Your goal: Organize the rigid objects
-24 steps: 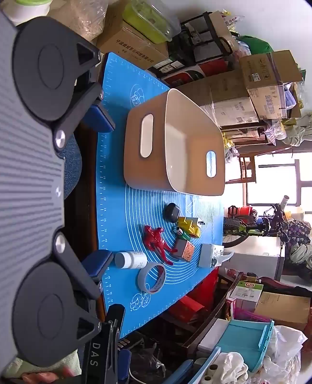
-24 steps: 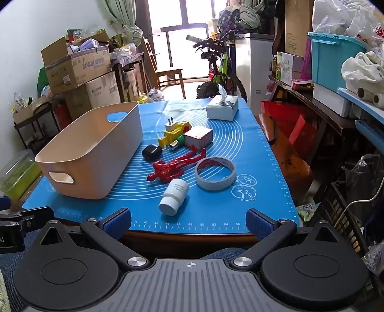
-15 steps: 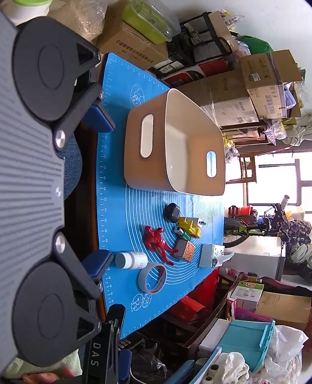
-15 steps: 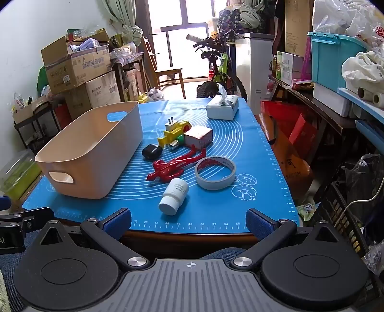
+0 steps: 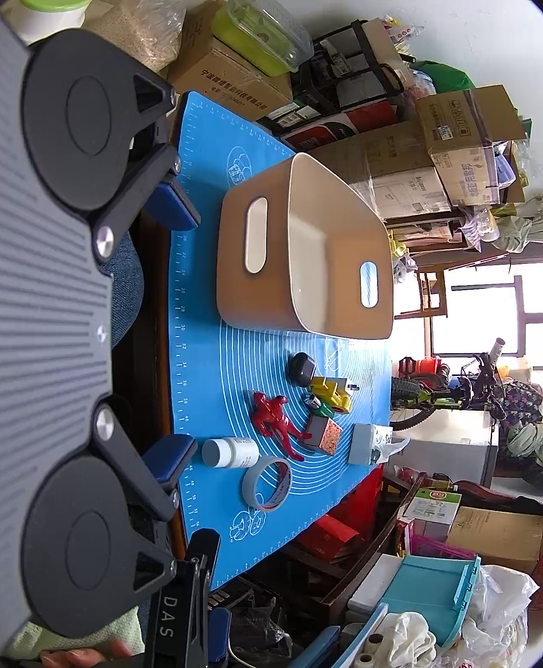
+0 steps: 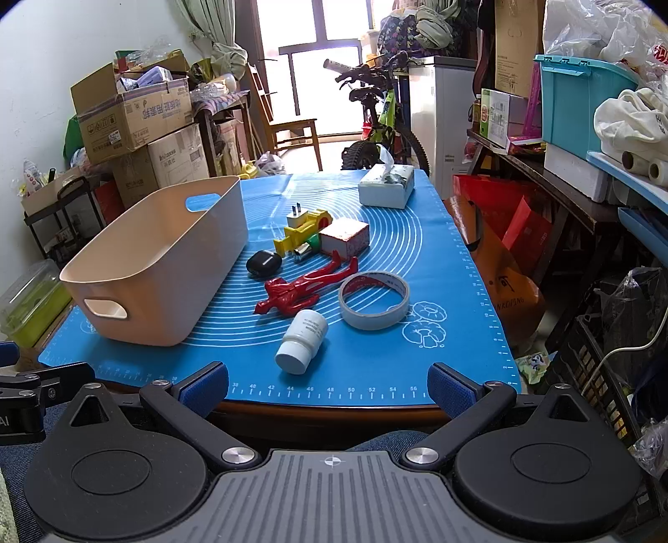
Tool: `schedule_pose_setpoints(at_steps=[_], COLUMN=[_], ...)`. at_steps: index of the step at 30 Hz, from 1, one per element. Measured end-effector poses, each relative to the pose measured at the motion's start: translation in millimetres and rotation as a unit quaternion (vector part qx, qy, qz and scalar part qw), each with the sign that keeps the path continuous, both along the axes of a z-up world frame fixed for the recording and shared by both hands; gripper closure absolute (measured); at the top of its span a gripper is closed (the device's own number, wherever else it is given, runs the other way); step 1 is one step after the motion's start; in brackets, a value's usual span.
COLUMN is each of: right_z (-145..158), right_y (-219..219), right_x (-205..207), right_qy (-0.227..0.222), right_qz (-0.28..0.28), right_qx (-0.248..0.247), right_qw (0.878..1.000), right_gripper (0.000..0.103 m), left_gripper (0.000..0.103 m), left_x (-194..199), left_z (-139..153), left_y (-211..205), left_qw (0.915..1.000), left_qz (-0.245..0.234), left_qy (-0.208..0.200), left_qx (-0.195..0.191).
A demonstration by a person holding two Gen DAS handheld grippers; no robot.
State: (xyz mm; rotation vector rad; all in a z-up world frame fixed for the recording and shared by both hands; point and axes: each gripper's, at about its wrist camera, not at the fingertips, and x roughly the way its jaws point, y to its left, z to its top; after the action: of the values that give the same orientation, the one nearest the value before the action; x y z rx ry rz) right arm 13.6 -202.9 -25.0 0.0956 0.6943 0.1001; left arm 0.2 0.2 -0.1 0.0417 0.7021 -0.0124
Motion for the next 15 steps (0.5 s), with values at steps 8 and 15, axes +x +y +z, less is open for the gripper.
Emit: schedule_pose_setpoints(at_steps=[8, 15], right_z=[0.0, 0.0], right_y=[0.0, -0.2], right_x=[-0.3, -0.7], right_qy=[0.000, 0.000], right_qz=[0.000, 0.000], right_qx=[0.000, 0.000], right_qw=[1.000, 1.000], right_gripper=[0.003, 0.003], left_gripper=[0.001, 0.001], left_x=[0.5, 0.5], left_z=[-0.5, -0.4], left_y=[0.3, 0.2], left_qw=[1.0000, 1.0000], left_qz=[-0.001, -0.001], left_qy=[0.002, 0.002], left_qx=[0.000, 0.000])
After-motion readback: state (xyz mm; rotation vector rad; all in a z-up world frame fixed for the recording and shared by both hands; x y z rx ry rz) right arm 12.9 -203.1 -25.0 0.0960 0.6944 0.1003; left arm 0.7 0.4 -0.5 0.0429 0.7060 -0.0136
